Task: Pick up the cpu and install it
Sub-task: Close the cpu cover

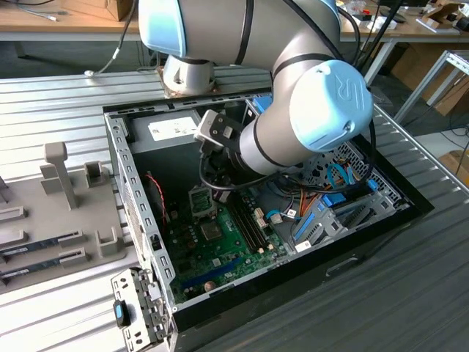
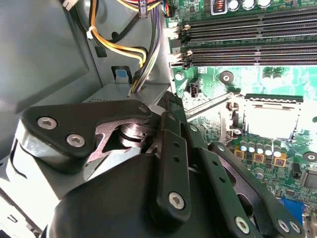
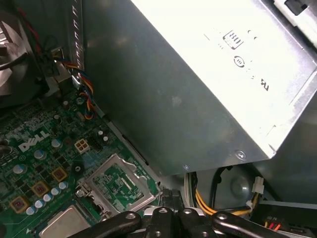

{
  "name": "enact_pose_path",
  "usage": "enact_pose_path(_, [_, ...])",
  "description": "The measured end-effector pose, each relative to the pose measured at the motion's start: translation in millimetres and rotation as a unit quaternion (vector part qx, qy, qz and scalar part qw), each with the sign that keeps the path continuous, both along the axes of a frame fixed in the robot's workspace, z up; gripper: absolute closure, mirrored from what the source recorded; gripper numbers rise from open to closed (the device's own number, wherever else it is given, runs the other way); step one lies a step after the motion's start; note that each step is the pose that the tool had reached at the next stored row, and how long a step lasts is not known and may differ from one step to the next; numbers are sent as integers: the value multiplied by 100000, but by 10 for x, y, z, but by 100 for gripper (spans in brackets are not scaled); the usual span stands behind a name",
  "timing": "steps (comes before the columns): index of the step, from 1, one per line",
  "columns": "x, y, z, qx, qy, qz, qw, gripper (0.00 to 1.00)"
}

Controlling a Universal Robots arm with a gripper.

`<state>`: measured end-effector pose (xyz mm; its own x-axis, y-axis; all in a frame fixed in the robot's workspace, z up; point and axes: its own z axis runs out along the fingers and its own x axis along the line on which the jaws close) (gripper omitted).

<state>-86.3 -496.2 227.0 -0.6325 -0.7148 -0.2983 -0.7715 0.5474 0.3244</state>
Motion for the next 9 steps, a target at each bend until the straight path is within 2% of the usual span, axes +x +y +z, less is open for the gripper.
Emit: enact_pose_path(9, [0,-37,72,15,-3,1,100000,89])
